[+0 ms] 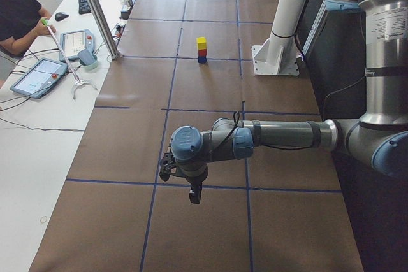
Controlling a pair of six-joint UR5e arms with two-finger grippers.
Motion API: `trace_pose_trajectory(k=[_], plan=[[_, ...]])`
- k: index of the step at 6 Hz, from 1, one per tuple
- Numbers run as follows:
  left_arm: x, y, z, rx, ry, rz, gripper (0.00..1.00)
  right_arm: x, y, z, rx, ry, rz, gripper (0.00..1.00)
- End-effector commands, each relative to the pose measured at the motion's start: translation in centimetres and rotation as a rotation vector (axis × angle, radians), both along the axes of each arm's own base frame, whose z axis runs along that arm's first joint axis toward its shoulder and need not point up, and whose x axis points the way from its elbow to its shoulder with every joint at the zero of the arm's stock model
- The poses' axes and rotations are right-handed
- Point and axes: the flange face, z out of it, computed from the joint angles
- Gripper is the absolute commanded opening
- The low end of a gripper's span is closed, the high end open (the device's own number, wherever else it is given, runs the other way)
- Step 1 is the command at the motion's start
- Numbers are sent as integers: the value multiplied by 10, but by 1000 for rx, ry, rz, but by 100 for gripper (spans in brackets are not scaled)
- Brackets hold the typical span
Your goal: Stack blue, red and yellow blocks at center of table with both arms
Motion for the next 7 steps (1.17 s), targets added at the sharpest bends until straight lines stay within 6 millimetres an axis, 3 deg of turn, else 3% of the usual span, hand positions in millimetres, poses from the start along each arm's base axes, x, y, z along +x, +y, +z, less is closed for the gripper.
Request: trace_pose_trajectory(k=[1, 7], plan=[[0, -5, -6, 15, -1, 2, 100, 0, 1, 2, -4, 5, -1, 100], [1, -3, 0, 50, -2, 8, 100, 0, 3, 8, -17, 2, -1, 100]])
